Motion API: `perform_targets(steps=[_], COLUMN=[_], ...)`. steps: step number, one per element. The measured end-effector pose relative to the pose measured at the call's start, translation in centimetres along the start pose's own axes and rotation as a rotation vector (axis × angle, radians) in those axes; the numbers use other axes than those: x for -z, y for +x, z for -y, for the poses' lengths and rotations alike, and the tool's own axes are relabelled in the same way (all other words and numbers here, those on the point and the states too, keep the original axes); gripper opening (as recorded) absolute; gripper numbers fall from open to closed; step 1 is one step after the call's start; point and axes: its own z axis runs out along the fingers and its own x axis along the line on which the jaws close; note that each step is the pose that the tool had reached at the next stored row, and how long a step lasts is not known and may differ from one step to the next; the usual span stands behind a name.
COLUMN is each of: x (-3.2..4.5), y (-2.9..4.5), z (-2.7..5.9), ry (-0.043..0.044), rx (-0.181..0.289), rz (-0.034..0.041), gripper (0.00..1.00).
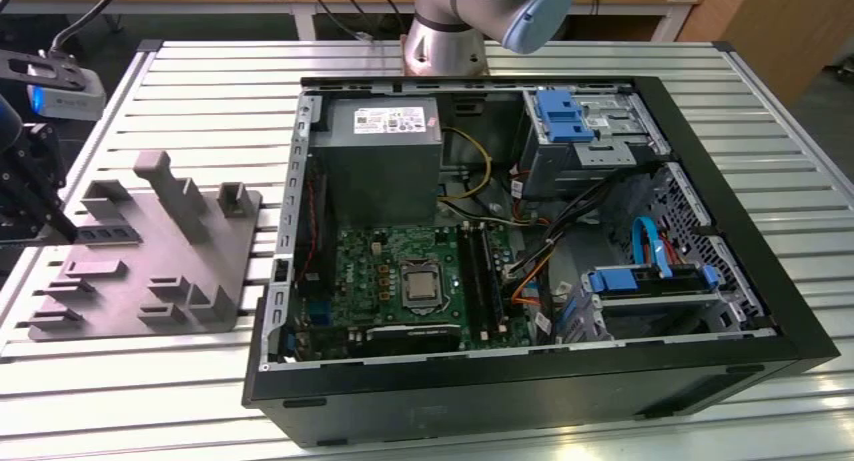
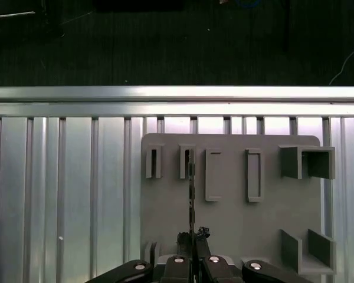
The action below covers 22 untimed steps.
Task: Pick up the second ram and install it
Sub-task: 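Pick up the second ram and move it above second insertion slot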
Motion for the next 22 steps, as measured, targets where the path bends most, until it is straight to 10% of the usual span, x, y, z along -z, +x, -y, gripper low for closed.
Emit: perform_targets(steps=[22], x=[2.50], y=[0.01], z=[-0.07], ry=[0.0000], rx=[0.000], rz=[0.0000], gripper=[0.14])
